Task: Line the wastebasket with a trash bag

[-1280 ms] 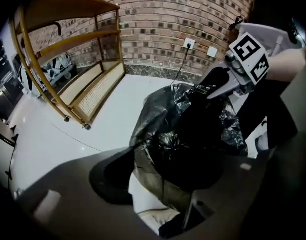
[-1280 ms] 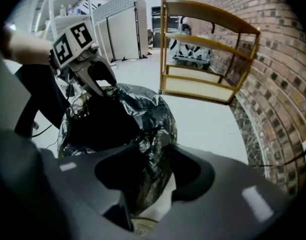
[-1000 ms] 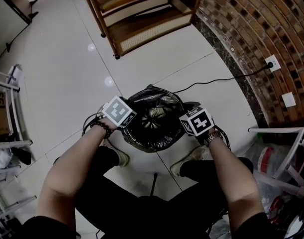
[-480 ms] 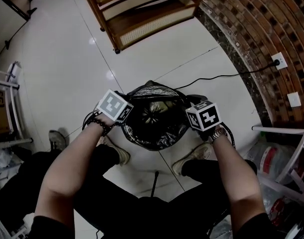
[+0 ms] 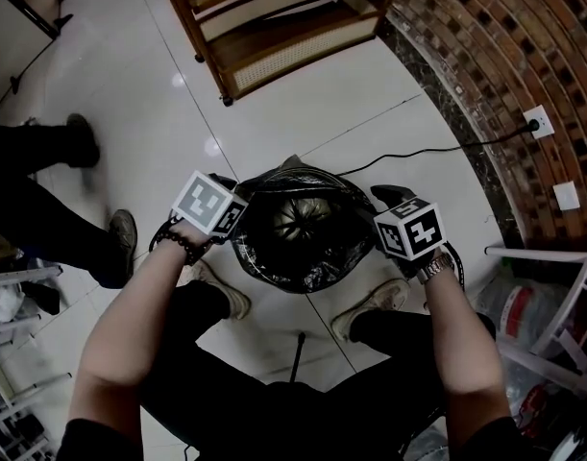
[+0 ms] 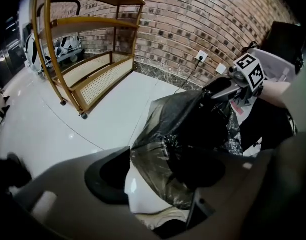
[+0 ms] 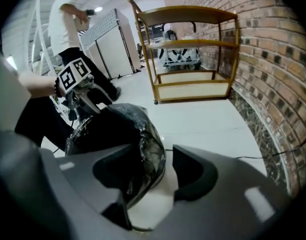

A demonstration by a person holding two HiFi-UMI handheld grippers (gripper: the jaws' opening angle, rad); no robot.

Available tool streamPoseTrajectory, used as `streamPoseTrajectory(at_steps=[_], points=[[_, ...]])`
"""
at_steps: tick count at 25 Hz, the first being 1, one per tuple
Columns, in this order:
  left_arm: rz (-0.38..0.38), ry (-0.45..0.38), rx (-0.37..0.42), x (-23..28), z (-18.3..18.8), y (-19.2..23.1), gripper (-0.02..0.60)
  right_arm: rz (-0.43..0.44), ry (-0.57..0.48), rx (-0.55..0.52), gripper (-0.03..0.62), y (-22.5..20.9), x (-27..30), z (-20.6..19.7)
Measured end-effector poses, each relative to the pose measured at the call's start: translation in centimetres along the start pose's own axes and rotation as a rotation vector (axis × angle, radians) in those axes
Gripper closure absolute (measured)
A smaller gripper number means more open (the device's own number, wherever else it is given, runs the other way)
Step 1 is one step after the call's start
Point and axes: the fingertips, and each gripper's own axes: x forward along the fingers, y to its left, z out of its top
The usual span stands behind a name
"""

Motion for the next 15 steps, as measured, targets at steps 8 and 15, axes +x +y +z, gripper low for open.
streamPoseTrajectory(at_steps=[8, 15], points=[[0.025, -0.009, 0.043, -1.9, 0.8, 0.1, 0.238, 0.022, 0.023, -0.041, 0.325, 0.0, -1.7, 0.3], [0.015, -0.036, 0.089, -2.7, 2.2, -1.3, 0.236, 0.053, -0.047, 0.01, 0.318, -0.8, -4.8, 1.8]])
